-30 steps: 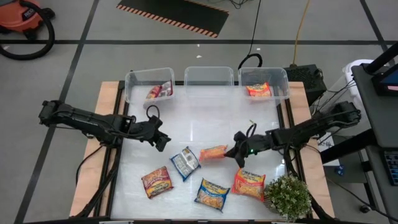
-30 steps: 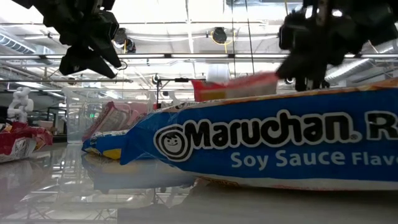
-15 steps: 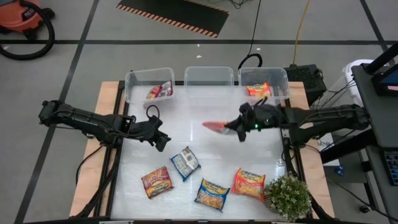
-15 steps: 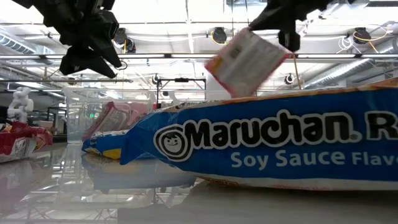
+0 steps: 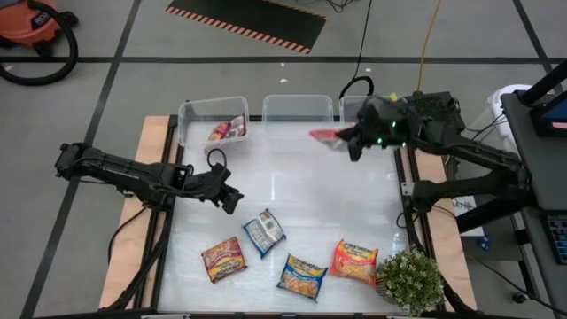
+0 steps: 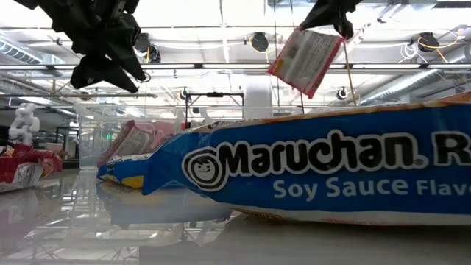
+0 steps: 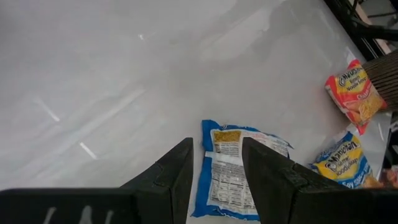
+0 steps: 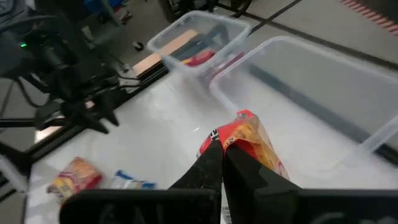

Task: Sort Maruchan noodles
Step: Put the top orange noodle pack into the right transparent bin

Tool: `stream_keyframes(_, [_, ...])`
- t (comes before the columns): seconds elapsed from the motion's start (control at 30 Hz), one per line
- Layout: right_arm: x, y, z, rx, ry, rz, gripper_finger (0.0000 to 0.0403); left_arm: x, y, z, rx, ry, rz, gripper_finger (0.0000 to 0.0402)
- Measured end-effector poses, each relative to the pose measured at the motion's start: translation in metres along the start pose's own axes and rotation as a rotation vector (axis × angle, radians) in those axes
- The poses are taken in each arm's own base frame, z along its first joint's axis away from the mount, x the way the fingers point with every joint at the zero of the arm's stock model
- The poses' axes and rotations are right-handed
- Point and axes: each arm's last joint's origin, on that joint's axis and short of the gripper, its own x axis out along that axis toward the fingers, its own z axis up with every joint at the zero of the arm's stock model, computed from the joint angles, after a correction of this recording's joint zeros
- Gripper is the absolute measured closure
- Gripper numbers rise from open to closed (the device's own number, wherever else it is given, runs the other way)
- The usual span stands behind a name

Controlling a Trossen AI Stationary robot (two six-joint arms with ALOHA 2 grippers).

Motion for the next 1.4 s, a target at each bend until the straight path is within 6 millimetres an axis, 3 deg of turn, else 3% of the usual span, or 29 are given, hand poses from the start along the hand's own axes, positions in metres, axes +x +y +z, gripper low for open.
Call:
stream_keyframes(0.33, [-0.012, -0.055, 0.02, -0.021, -0.024, -0.021, 0.0403, 0.0, 0.0, 0.0, -0.059, -0.007, 0.005, 0.0259])
stream_keyframes(0.73, [-0.026, -0.101, 0.031, -0.094, -0.086, -0.098, 0.0403, 0.0, 0.001, 0.002, -0.177, -0.056, 0.032, 0.0259])
stream_keyframes(1.1, [-0.01, -0.151, 0.025, -0.196, 0.064, -0.197, 0.0403, 0.0, 0.003, 0.004, -0.253, -0.153, 0.082, 0.0259])
stream_keyframes(1.4, [0.014, -0.183, 0.018, -0.317, 0.175, -0.202, 0.0403, 0.014, 0.001, 0.002, -0.262, -0.15, 0.111, 0.0259])
